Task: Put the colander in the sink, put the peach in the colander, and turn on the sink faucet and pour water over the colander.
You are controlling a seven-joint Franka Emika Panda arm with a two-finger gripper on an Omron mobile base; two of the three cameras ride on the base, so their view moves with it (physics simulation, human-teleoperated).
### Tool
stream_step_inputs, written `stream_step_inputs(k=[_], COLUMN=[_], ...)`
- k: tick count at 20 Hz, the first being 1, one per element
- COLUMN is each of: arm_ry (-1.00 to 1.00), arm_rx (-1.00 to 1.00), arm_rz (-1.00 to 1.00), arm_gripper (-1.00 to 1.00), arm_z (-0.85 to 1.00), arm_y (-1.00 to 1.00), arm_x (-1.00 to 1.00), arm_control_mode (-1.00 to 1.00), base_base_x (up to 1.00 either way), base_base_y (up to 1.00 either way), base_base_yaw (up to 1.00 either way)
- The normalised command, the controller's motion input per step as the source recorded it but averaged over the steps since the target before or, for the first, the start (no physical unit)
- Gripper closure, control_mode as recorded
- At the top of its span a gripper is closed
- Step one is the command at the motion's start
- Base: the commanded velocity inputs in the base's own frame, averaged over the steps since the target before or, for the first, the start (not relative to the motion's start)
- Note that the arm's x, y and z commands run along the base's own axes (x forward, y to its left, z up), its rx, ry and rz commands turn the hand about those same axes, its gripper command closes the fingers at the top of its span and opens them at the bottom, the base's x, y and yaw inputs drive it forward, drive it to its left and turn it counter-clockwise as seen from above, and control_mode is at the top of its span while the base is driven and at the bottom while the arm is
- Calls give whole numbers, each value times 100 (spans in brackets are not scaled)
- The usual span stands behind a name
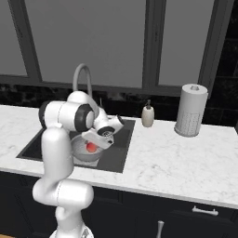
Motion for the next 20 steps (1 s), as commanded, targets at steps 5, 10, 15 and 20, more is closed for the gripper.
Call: stream_step_inputs(k=[5,10,15,20], arm_ry=[0,0,0,-3], arm_rx=[0,0,0,0], arm_rz=[13,9,6,5], arm_gripper=[100,-100,-100,-100], arm_z=[-27,-1,0,1], arm_y=[14,23,10,4], arm_x=[10,-7,-28,-40], arm_control_mode=[-100,-100,-100,-100], base_base_x=[0,0,0,0], base_base_y=[0,0,0,0], base_base_yaw=[0,0,0,0])
